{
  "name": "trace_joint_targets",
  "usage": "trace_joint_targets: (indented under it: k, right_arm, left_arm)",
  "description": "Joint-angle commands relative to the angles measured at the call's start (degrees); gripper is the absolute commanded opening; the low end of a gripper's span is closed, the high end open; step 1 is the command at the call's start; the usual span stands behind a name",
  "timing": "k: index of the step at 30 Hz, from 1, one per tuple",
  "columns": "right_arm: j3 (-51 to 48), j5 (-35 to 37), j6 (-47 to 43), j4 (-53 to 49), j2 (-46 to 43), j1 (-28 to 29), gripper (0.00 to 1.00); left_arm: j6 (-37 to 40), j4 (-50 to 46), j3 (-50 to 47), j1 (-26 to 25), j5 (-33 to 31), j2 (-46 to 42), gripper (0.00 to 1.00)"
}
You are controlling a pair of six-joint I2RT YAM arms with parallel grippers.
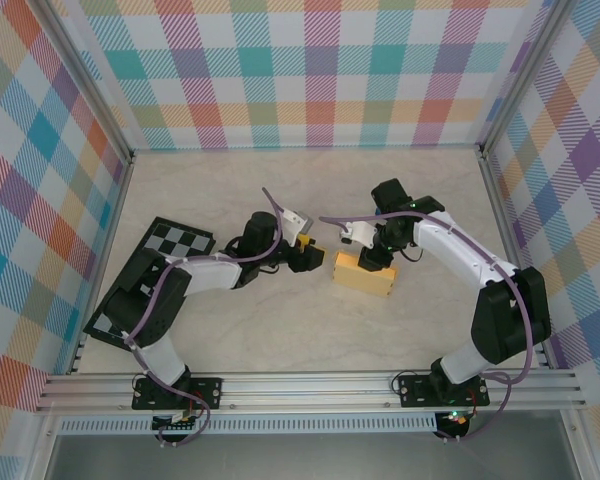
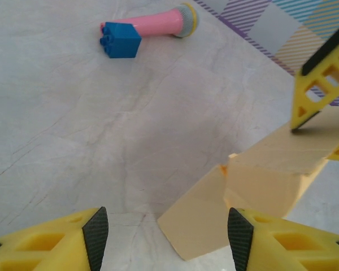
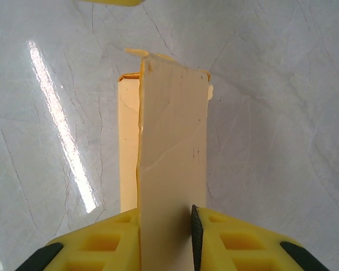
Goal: Fold the paper box
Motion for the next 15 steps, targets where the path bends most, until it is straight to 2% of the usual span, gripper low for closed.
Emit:
trace_joint_targets:
  k: [1, 9, 15]
  right_arm:
    - [0.3, -2.4, -1.1, -0.4, 0.2, -0.4, 0.26]
    - [0.5, -2.5, -1.2, 0.8, -1.3, -0.3, 0.24]
    - [-0.3, -0.6, -2.4, 2.9, -3.1, -0.1, 0.39]
  left_arm:
    - [0.5, -1.3, 1.4, 0.2, -0.9, 1.7, 0.59]
    - [-0.4, -0.9, 2.6, -0.2, 0.4, 2.8, 0.59]
    - [-0.8, -0.6, 3.6, -0.2, 0.7, 3.8, 0.59]
